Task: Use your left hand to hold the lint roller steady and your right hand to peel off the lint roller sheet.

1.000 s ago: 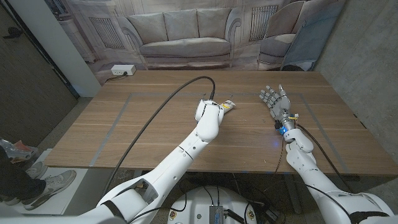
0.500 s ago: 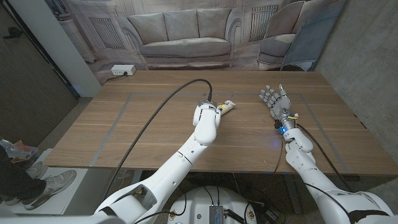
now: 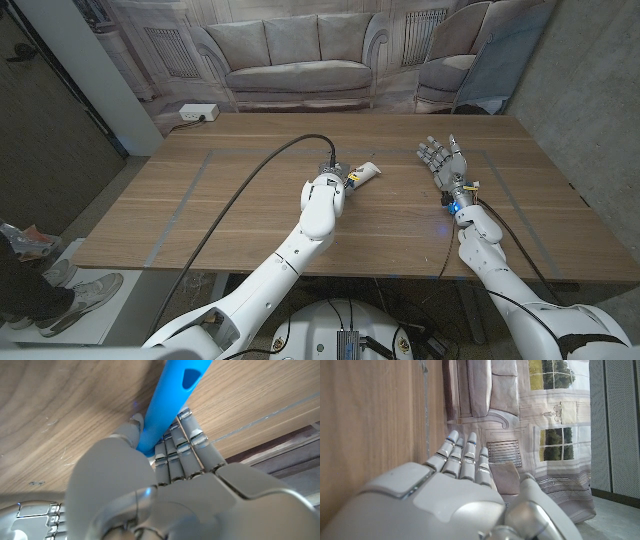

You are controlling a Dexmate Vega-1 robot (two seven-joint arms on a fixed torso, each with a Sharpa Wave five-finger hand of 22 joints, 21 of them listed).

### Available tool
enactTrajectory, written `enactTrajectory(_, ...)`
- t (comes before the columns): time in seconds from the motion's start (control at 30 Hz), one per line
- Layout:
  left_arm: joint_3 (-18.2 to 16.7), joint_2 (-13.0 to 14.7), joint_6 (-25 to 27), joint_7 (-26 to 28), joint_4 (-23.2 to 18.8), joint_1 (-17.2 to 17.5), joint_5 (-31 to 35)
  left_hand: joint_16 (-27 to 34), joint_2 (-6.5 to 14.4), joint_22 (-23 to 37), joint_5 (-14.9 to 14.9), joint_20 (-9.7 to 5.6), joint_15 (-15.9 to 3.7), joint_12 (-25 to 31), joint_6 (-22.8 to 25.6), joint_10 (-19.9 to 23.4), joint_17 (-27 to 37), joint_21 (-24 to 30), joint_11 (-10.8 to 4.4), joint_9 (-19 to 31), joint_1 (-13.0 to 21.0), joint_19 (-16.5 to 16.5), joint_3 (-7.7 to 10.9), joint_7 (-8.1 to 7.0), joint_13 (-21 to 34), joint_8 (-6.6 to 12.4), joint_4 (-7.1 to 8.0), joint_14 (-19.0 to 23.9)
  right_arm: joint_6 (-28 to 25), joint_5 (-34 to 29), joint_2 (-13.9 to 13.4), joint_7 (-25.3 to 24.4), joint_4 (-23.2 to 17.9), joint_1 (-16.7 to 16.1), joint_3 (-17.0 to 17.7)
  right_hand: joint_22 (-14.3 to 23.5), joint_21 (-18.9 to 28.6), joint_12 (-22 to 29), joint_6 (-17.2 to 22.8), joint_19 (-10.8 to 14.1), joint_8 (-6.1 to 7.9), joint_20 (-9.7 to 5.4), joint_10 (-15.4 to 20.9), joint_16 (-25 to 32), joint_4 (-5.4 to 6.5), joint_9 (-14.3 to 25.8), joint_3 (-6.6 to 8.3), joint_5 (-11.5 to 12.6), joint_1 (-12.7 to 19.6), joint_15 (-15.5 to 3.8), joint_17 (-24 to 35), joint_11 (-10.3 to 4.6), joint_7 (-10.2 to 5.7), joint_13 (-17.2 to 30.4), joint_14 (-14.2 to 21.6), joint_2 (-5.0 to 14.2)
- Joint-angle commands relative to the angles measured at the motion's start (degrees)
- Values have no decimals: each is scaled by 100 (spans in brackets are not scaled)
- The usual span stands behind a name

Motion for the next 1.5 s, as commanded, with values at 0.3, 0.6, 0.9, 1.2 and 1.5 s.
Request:
enactTrajectory(0.3,22,198,196,1626,-94,253,-766,406,202,64,-100,-513,-855,-17,999,1491,300,539,-419,235,934,810,441,143,241,323,-11,1848,4,-75,49,-112,288,91,-4,25,-30,33,109,105,55,8,117,5,34,12,19,63,-43,3,24,12,25,21,131,21)
enactTrajectory(0.6,-554,77,-321,3668,-188,716,-2333,619,324,120,-140,-581,-836,217,908,1559,597,714,-194,440,1002,847,340,325,587,317,67,2204,14,-153,53,-158,244,153,-77,25,-40,27,119,116,48,-2,127,-5,40,12,23,66,-48,-1,23,16,45,21,137,22)
enactTrajectory(0.9,-842,224,-1217,4984,22,859,-3679,738,293,174,-89,-653,-839,574,954,1536,973,884,-225,760,1115,765,179,404,1059,396,67,2308,-48,-233,8,-348,-19,60,-164,25,-53,15,119,117,38,1,118,-15,45,12,25,68,-53,-5,23,26,41,21,137,19)
enactTrajectory(1.2,-830,379,-1537,5532,75,865,-4317,781,276,197,-62,-650,-833,734,975,1515,1162,988,-290,943,1148,715,90,338,1288,454,89,2322,-100,-246,-40,-493,-341,-66,-234,25,-64,5,114,120,26,-5,113,-24,49,12,24,69,-59,-13,22,28,31,21,139,14)
enactTrajectory(1.5,-1122,286,-2070,6037,273,975,-5444,786,261,202,-48,-647,-829,830,987,1498,1276,1058,-343,1072,1158,671,38,312,1436,499,108,2311,-308,-423,-254,-930,-1114,-430,-407,25,-84,-10,107,112,12,-1,101,-38,47,11,30,71,-55,-15,20,6,31,21,135,9)
